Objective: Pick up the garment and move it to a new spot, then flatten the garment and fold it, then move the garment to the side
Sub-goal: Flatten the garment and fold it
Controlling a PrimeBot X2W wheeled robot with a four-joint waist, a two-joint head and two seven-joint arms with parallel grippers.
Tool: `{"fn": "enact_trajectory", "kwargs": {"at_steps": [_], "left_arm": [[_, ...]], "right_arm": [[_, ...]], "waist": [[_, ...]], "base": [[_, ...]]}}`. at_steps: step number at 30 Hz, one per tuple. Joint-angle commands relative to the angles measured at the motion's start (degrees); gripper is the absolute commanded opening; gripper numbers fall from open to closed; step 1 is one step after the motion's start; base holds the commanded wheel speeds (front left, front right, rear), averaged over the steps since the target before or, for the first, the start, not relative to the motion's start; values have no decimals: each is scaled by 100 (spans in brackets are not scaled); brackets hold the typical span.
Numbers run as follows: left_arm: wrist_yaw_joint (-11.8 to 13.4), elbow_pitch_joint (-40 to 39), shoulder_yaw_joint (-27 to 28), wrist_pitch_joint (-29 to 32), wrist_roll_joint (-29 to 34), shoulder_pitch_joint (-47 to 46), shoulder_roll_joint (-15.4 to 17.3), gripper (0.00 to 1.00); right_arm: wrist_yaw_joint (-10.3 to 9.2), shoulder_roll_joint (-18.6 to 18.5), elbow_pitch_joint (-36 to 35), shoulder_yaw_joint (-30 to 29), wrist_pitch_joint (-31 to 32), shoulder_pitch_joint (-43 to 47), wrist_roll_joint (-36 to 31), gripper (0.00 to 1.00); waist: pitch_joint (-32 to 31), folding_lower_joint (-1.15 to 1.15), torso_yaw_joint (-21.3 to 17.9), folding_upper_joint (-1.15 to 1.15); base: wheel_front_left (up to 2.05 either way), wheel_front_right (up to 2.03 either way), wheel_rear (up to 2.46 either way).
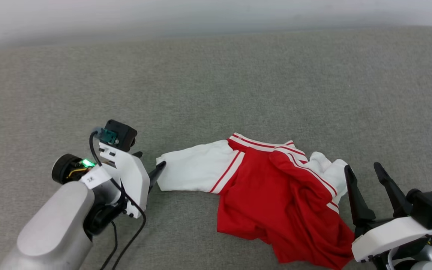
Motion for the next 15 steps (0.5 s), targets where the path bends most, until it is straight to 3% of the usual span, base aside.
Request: {"fn": "enact_trajectory", "kwargs": {"at_steps": [1,9,10,12,13,15], "left_arm": [[-67,89,-68,69,23,-137,27,100],[-261,493,-508,698,-118,-337,213,100],[-270,523,-593,790,-154,-332,228,88],[-295,567,-786,970,-190,-347,246,20],[-305,584,-872,1018,-210,-345,261,0],[-310,611,-1029,992,-147,-434,297,0]], "right_arm": [[-2,7,26,-5,-29,-106,31,100],[-2,7,144,-1,-80,-176,149,100],[-2,8,159,4,-86,-190,156,100],[-2,7,186,6,-95,-206,188,100],[-2,7,200,17,-101,-201,207,100],[-2,8,243,41,-86,-210,243,100]], "waist": [[168,-1,-137,0],[321,-1,-331,0],[329,-1,-342,0],[342,-1,-357,0],[344,-1,-361,0],[340,-1,-360,0]], "base": [[0,0,0],[0,0,0],[0,0,0],[0,0,0],[0,0,0],[0,0,0]]}}
